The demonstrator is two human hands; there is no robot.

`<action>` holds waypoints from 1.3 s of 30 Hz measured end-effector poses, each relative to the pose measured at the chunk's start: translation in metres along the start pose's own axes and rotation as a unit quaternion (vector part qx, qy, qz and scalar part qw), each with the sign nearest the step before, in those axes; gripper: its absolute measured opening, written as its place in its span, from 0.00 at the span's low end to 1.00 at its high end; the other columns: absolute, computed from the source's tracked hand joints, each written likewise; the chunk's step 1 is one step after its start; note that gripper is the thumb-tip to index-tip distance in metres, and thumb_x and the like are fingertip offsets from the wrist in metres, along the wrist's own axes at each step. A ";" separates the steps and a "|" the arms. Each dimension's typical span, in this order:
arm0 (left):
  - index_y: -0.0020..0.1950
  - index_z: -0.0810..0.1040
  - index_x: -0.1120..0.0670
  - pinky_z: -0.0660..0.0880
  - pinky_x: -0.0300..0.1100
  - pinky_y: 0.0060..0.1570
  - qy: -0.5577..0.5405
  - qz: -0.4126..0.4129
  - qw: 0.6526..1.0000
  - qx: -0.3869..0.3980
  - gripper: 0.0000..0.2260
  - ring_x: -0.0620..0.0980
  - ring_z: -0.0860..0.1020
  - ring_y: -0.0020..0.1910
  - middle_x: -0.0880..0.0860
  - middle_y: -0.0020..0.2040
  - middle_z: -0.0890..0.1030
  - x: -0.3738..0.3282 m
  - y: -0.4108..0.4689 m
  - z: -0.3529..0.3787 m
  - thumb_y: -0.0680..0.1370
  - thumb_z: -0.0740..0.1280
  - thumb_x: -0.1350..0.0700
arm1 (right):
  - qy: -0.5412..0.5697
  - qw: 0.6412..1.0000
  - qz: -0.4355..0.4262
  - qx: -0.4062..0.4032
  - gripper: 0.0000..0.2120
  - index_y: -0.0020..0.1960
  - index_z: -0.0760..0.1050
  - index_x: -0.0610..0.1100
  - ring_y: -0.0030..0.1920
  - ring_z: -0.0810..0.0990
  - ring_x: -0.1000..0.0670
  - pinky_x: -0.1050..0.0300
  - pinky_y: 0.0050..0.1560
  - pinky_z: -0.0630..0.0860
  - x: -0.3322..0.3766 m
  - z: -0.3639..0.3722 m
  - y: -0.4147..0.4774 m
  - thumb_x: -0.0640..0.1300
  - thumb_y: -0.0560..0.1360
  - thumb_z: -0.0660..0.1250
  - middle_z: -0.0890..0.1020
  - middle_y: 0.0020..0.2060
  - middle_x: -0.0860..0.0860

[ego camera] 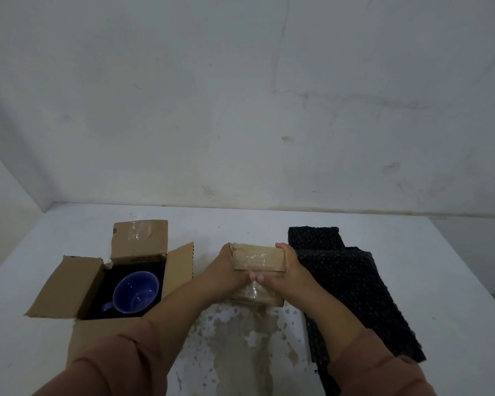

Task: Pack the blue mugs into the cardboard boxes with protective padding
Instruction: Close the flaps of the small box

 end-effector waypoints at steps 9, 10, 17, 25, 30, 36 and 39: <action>0.70 0.58 0.56 0.73 0.43 0.58 0.049 -0.019 0.997 0.050 0.32 0.50 0.73 0.60 0.53 0.62 0.72 -0.007 -0.001 -0.006 0.73 0.72 0.56 | -0.044 0.999 0.002 0.023 0.40 0.67 0.56 0.56 0.51 0.75 0.57 0.67 0.43 0.72 0.004 -0.002 0.002 0.55 0.63 0.76 0.74 0.52 0.57; 0.71 0.58 0.56 0.73 0.43 0.58 0.058 -0.018 0.997 0.049 0.32 0.50 0.73 0.60 0.53 0.62 0.72 -0.006 -0.001 -0.006 0.73 0.72 0.55 | -0.044 0.999 0.002 0.019 0.40 0.66 0.57 0.55 0.51 0.75 0.57 0.67 0.43 0.73 0.004 -0.002 0.002 0.55 0.63 0.77 0.74 0.52 0.56; 0.70 0.57 0.53 0.75 0.48 0.58 0.100 -0.016 0.993 0.053 0.31 0.52 0.75 0.57 0.54 0.60 0.74 -0.001 -0.006 -0.006 0.73 0.71 0.53 | -0.039 0.998 -0.004 0.051 0.32 0.66 0.59 0.56 0.50 0.74 0.60 0.68 0.45 0.73 0.000 -0.009 -0.005 0.49 0.69 0.73 0.74 0.51 0.58; 0.68 0.59 0.55 0.74 0.40 0.39 0.133 -0.024 0.991 -0.002 0.30 0.47 0.76 0.46 0.49 0.49 0.74 -0.001 -0.014 0.000 0.71 0.70 0.56 | -0.004 1.000 -0.006 -0.003 0.29 0.65 0.64 0.56 0.48 0.76 0.59 0.70 0.40 0.72 -0.004 -0.005 -0.012 0.48 0.69 0.73 0.75 0.50 0.57; 0.61 0.59 0.47 0.68 0.38 0.30 0.082 -0.027 0.992 -0.096 0.29 0.45 0.76 0.41 0.44 0.45 0.73 0.008 -0.030 0.009 0.67 0.72 0.56 | -0.045 0.997 -0.040 -0.039 0.29 0.60 0.65 0.62 0.50 0.74 0.61 0.75 0.39 0.71 -0.011 -0.001 -0.023 0.46 0.67 0.75 0.71 0.58 0.59; 0.61 0.66 0.47 0.79 0.36 0.41 -0.096 0.043 0.986 -0.129 0.18 0.44 0.78 0.51 0.52 0.58 0.76 0.029 -0.036 0.038 0.76 0.66 0.61 | -0.161 0.977 -0.099 -0.103 0.28 0.67 0.63 0.47 0.72 0.62 0.47 0.67 0.57 0.66 -0.033 0.023 -0.033 0.37 0.71 0.68 0.50 0.77 0.48; 0.73 0.58 0.50 0.72 0.41 0.57 0.015 0.023 0.991 -0.129 0.30 0.50 0.73 0.63 0.49 0.67 0.69 0.048 -0.043 0.045 0.75 0.67 0.61 | -0.190 0.969 -0.110 -0.114 0.24 0.66 0.63 0.44 0.72 0.61 0.44 0.63 0.56 0.68 -0.043 0.031 -0.039 0.36 0.72 0.65 0.49 0.76 0.45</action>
Point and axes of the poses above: each hand's wrist, its own y-axis towards the middle knuckle, its own z-axis out of the palm, x = y × z, the point moved 5 cm from there along y, towards the middle knuckle
